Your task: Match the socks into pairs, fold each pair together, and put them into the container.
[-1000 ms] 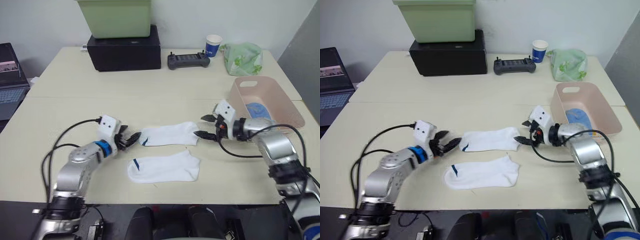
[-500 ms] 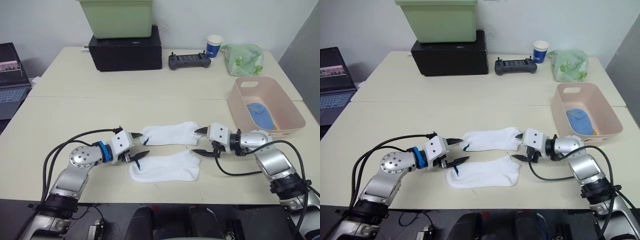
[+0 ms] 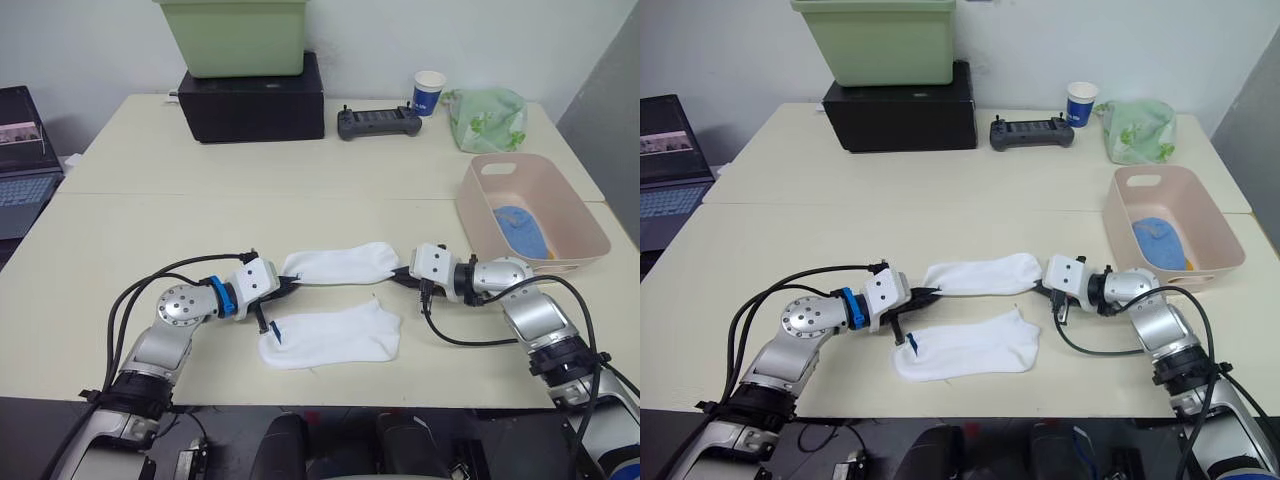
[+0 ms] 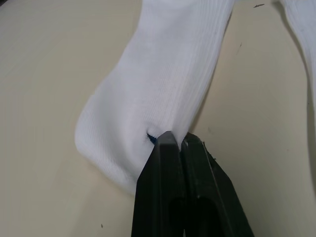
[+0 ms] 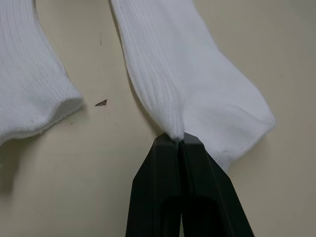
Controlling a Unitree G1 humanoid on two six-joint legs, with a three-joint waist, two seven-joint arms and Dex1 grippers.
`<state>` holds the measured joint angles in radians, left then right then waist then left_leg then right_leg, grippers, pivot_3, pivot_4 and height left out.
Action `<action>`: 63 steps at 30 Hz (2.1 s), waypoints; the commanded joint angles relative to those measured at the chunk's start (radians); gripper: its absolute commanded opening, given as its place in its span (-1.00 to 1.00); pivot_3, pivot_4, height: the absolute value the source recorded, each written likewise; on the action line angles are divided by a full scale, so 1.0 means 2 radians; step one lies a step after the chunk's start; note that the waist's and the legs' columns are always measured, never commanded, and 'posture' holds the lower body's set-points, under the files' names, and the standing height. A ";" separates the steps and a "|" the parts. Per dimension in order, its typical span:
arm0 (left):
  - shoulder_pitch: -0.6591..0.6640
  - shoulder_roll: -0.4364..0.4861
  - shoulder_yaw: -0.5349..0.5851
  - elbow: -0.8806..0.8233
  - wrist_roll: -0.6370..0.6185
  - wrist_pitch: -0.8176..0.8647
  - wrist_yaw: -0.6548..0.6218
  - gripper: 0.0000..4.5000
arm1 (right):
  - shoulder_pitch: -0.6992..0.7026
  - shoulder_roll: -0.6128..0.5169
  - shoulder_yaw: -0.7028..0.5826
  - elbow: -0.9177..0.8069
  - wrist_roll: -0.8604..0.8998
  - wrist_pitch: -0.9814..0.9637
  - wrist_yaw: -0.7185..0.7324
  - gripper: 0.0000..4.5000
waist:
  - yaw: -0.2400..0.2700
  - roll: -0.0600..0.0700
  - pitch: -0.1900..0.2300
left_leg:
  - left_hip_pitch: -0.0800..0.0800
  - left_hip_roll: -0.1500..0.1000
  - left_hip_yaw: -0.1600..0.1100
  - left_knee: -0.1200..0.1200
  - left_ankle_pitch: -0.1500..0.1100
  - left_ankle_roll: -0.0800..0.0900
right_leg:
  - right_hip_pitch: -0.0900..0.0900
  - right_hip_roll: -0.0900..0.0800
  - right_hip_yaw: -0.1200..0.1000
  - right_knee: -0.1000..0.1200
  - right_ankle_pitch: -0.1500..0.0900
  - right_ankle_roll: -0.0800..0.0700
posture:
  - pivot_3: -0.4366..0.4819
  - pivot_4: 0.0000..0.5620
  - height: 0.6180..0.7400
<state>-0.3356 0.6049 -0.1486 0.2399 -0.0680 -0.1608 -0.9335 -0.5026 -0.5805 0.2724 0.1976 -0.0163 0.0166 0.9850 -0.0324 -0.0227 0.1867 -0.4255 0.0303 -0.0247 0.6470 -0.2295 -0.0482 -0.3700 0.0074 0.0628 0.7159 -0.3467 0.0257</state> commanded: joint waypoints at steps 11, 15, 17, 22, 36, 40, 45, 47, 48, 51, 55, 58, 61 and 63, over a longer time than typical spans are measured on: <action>0.031 0.076 0.074 -0.212 -0.176 0.222 -0.072 -0.99 | -0.028 -0.054 -0.046 -0.204 0.128 0.223 0.082 -1.00 | 0.000 0.000 0.000 | 0.000 0.000 -0.001 0.000 0.000 0.000 | 0.000 0.000 0.000 0.000 0.000 0.000 | -0.05 -0.47 1.00; 0.053 0.132 0.104 -0.275 -0.257 0.341 -0.096 -0.99 | -0.040 -0.080 -0.051 -0.248 0.189 0.319 0.108 -1.00 | -0.001 0.000 0.000 | 0.000 0.001 -0.001 0.000 0.000 0.000 | 0.000 0.000 0.000 0.000 0.000 0.000 | -0.05 -0.47 1.00; 0.058 0.149 0.112 -0.285 -0.281 0.381 -0.100 -0.99 | -0.042 -0.093 -0.045 -0.263 0.207 0.345 0.120 -1.00 | -0.001 0.000 0.000 | 0.000 0.000 -0.001 0.000 0.000 0.000 | 0.000 0.000 0.000 0.000 0.000 0.000 | -0.05 -0.47 1.00; 0.071 0.159 0.107 -0.303 -0.324 0.448 -0.100 -0.99 | -0.041 -0.103 -0.029 -0.284 0.241 0.392 0.131 -1.00 | 0.000 0.000 0.000 | 0.000 0.000 -0.001 0.000 0.000 0.000 | 0.000 0.000 0.000 0.000 0.000 0.000 | -0.05 -0.47 1.00; -0.011 0.097 0.036 -0.156 -0.242 0.442 -0.066 -0.99 | -0.108 -0.046 0.038 -0.082 0.149 0.286 0.125 -1.00 | -0.001 0.000 0.000 | 0.000 0.000 -0.001 0.000 0.000 0.000 | 0.000 0.000 0.000 0.000 0.000 0.000 | -0.05 -0.47 1.00; -0.062 0.063 0.018 -0.074 -0.196 0.401 -0.058 -0.99 | -0.153 -0.010 0.045 0.018 0.110 0.231 0.117 -1.00 | 0.000 0.000 0.000 | -0.001 0.000 0.000 0.000 0.000 0.000 | -0.001 0.000 -0.001 0.000 0.000 0.000 | -0.05 -0.47 1.00; -0.111 0.028 0.013 -0.005 -0.153 0.346 -0.051 -0.99 | -0.199 0.024 0.044 0.122 0.071 0.165 0.109 -1.00 | 0.000 0.000 0.000 | -0.001 0.000 0.000 0.001 0.000 0.000 | -0.001 0.000 -0.001 0.000 0.000 0.000 | -0.05 -0.47 1.00; -0.121 0.022 0.014 0.017 -0.135 0.315 -0.048 -0.90 | -0.212 0.037 0.033 0.156 0.061 0.140 0.092 -0.90 | -0.001 0.000 0.000 | -0.001 0.000 0.000 0.001 0.001 0.000 | -0.001 0.000 -0.001 0.000 0.000 0.000 | -0.05 -0.47 1.00; -0.129 0.017 0.018 0.030 -0.128 0.305 -0.040 -0.80 | -0.218 0.041 0.027 0.173 0.058 0.127 0.082 -0.78 | -0.001 0.000 0.000 | -0.001 0.000 0.000 0.001 0.001 -0.001 | -0.002 0.000 -0.001 0.000 0.000 0.000 | -0.05 -0.47 1.00; -0.142 0.010 0.027 0.057 -0.112 0.279 -0.028 -0.43 | -0.230 0.044 0.004 0.208 0.053 0.100 0.060 -0.38 | -0.001 0.000 0.000 | -0.001 0.000 0.000 0.001 0.001 -0.001 | -0.002 0.000 -0.001 0.000 0.000 0.000 | -0.05 -0.47 1.00; -0.155 -0.001 0.061 0.098 -0.093 0.212 0.028 0.15 | -0.227 0.041 -0.034 0.217 0.062 0.099 0.028 0.24 | 0.000 0.000 0.000 | -0.001 0.000 0.000 0.001 0.000 0.000 | -0.002 0.000 0.000 0.000 0.000 0.000 | -0.05 -0.47 1.00; -0.152 -0.004 0.084 0.110 -0.098 0.191 0.038 0.59 | -0.203 0.037 -0.053 0.181 0.082 0.144 0.044 0.72 | -0.001 0.000 0.000 | -0.001 0.000 0.000 0.001 0.000 0.000 | -0.002 0.000 -0.001 0.000 0.000 0.000 | -0.05 -0.47 1.00; -0.109 0.001 0.097 0.059 -0.119 0.220 0.023 0.89 | -0.138 0.034 -0.076 0.082 0.122 0.238 0.036 1.00 | 0.000 0.000 0.000 | -0.001 0.000 0.000 0.001 0.000 0.000 | -0.002 0.000 0.000 0.000 0.000 0.000 | -0.05 -0.47 1.00; -0.074 0.001 0.104 0.013 -0.135 0.252 0.020 0.89 | -0.091 0.035 -0.088 0.009 0.144 0.301 0.017 1.00 | 0.000 0.000 0.000 | -0.002 0.001 0.000 0.001 0.000 0.000 | -0.001 0.000 0.000 0.000 0.000 0.000 | -0.05 -0.47 1.00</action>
<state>-0.5086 0.5999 0.0412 0.3385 -0.3024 0.3053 -0.8849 -0.7130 -0.5083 0.1320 0.3058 0.2144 0.5245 1.0402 -0.0333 -0.0221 0.1862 -0.4297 0.0318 -0.0252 0.6480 -0.2288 -0.0480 -0.3736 0.0067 0.0633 0.7155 -0.3468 0.0256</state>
